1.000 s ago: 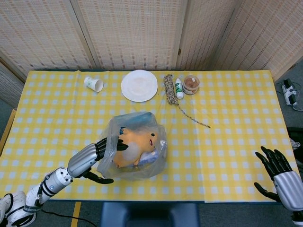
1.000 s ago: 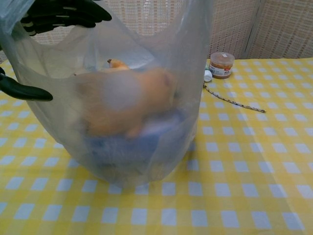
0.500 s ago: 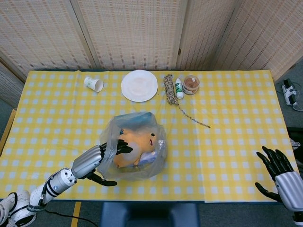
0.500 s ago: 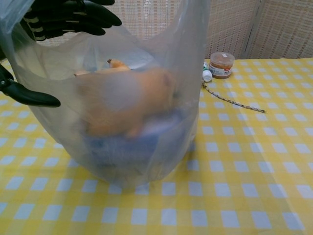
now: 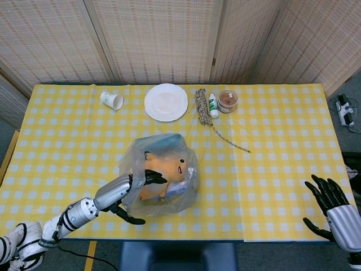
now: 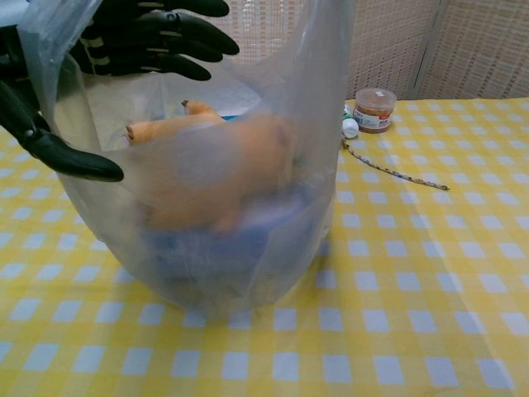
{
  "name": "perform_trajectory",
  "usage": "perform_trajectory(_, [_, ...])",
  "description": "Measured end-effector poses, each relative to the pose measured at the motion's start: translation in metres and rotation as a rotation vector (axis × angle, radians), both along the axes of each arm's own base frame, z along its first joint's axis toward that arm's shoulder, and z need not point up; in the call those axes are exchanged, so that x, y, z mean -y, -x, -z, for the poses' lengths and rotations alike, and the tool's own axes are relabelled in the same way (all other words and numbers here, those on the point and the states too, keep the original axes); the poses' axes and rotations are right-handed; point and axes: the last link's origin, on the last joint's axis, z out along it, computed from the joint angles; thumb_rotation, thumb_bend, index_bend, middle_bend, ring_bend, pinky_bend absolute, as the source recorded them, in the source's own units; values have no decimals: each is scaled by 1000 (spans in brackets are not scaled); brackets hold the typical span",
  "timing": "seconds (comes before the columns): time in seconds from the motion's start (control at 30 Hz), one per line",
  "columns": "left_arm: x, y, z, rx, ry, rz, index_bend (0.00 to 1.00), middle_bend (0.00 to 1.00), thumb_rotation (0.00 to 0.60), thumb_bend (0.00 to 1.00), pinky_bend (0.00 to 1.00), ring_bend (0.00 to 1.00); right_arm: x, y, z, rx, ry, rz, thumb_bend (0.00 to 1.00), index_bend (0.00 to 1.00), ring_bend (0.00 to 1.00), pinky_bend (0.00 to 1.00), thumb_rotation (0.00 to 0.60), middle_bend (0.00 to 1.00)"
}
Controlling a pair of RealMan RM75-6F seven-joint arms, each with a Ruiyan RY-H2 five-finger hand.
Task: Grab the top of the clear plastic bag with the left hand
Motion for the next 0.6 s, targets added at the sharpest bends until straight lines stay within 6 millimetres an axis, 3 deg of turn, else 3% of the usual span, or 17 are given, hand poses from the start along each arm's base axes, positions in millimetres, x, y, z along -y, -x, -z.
perform_trajectory(0.6, [-19,-29,13,9,253,-37,138,148,600,127,42,46,-3,-1,-2,7,3,-10,266,0,0,0,600,0])
